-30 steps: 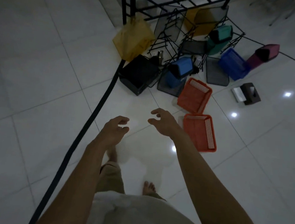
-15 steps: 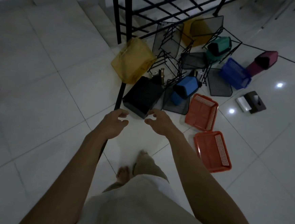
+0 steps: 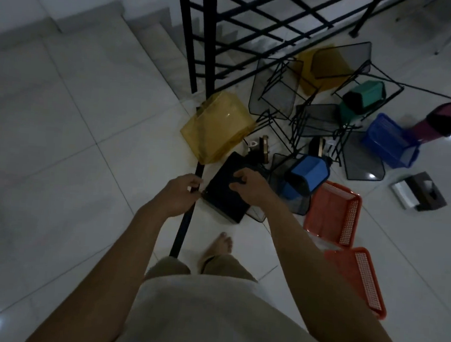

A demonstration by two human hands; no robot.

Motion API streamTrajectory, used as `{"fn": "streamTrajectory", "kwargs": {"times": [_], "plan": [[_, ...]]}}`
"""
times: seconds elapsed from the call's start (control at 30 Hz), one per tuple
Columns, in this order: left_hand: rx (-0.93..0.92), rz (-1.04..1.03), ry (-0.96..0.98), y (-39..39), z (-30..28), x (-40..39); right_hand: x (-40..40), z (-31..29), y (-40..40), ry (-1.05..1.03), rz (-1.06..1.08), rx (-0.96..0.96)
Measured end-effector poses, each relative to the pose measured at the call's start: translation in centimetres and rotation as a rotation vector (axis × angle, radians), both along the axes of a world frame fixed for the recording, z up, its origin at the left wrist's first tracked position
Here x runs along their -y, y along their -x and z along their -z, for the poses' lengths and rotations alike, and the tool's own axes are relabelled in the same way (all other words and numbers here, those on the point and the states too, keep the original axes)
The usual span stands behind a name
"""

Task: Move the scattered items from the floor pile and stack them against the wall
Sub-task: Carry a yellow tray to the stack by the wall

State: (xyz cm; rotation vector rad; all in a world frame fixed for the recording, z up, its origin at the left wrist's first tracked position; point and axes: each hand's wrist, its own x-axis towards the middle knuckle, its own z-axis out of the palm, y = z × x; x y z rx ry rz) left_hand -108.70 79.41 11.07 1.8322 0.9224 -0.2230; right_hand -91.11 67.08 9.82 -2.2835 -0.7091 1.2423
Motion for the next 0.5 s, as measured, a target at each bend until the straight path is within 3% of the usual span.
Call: {"fn": "streamTrajectory", "kwargs": {"times": [0.3, 0.5], "plan": [[-0.044, -0.066, 0.116, -7.1, 2.3, -9.9, -9.0, 0.5, -8.0, 0.013, 0.041, -0.032], [-0.123, 0.086, 0.184, -14.8, 6.2, -18.1, -14.8, 4.0, -14.0, 0.09, 0.159, -0.031]]}}
